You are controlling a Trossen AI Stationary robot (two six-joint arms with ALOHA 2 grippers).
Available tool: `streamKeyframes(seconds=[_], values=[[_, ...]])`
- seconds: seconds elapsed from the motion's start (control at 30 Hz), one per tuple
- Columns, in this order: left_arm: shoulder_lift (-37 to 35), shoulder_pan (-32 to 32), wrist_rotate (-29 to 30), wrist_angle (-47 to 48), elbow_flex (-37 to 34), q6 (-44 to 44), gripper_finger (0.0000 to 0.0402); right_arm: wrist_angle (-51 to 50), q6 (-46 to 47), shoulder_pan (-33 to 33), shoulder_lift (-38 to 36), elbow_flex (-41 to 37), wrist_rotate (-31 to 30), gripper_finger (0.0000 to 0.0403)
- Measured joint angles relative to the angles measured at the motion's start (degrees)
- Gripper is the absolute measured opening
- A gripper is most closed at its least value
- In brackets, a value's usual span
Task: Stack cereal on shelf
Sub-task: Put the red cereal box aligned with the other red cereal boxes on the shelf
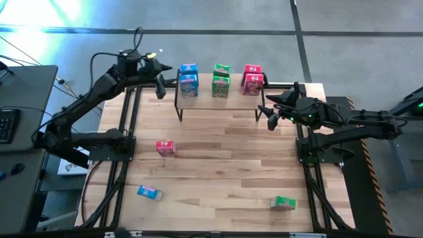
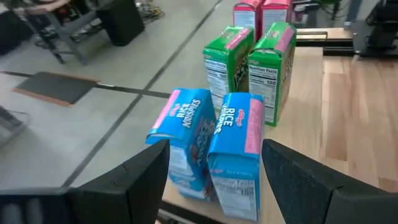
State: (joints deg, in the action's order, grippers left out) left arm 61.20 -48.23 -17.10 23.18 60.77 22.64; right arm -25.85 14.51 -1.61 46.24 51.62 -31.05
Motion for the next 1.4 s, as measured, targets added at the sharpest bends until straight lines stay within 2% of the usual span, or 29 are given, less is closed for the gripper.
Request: streamKeyframes(seconds=[0.2,0.47,0.7,0.87,1.0,1.23,1.4], values=[[-7.0,3.4,2.2,5.4,0.0,-3.0,0.0247,0.0,0.0,0.0,0.0,0.0,0.0,0.0262],[-12.7,13.3,4.9,16.8,0.0,-10.6,0.0247,0.0,0.0,0.0,0.0,0.0,0.0,0.0262],[-12.5,24.3,9.8,26.9,0.0,-20.2,0.0247,0.0,0.0,0.0,0.0,0.0,0.0,0.0262],[-12.2,31.2,10.4,30.5,0.0,-26.8,0.0247,0.0,0.0,0.0,0.0,0.0,0.0,0.0262],[-11.9,35.5,11.0,31.1,0.1,-31.8,0.0247,0.0,0.0,0.0,0.0,0.0,0.0,0.0262],[-10.7,41.8,16.6,36.9,0.1,-39.4,0.0247,0.0,0.0,0.0,0.0,0.0,0.0,0.0262],[-7.9,46.4,18.7,41.4,0.1,-42.5,0.0249,0.0,0.0,0.0,0.0,0.0,0.0,0.0262]])
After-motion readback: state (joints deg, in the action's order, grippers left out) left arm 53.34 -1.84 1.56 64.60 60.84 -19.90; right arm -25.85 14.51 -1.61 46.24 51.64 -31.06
